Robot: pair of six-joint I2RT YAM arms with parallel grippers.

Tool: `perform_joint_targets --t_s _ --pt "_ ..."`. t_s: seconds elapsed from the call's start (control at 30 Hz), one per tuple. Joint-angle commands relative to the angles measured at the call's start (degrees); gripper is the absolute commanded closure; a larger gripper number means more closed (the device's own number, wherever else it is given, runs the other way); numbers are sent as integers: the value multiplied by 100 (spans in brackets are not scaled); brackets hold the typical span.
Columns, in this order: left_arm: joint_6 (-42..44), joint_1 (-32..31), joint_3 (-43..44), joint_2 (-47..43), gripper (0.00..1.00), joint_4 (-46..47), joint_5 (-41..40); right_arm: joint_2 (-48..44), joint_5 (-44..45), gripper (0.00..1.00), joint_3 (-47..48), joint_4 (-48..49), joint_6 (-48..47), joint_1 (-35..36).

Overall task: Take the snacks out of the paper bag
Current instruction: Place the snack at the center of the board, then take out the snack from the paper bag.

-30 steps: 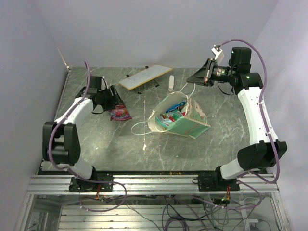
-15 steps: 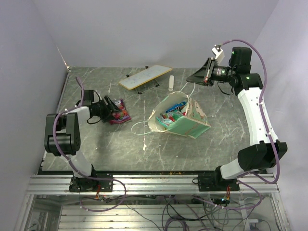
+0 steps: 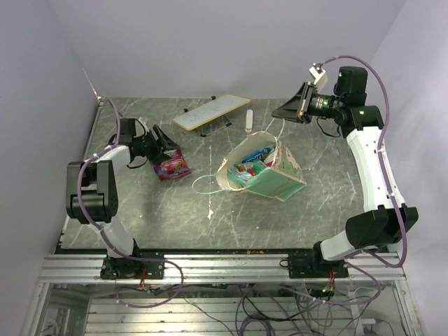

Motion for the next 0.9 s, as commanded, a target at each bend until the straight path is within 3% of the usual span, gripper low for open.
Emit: perform_joint_targets --t_s 0.0,0.13,0.33,0.57,0.7,0.87 --pt "-79 -116 -173 -114 20 -53 23 -19 -29 100 115 -12 -28 4" --pt "-92 -31 -969 -383 18 28 -320 -216 -85 100 -327 180 15 65" --pt "302 3 -1236 -443 21 -441 -445 -270 -60 100 -526 -225 -462 160" --pt "353 -244 -649 -2254 20 -1787 -1152 -243 -88 100 -536 -1094 -1641 460" --pt "-292 -933 -711 -3317 20 -1815 -1250 -263 -253 100 -651 -930 -1567 590" --pt "-844 -2236 -704 -4212 23 -2092 -1738 -305 -696 100 -615 -252 -996 657"
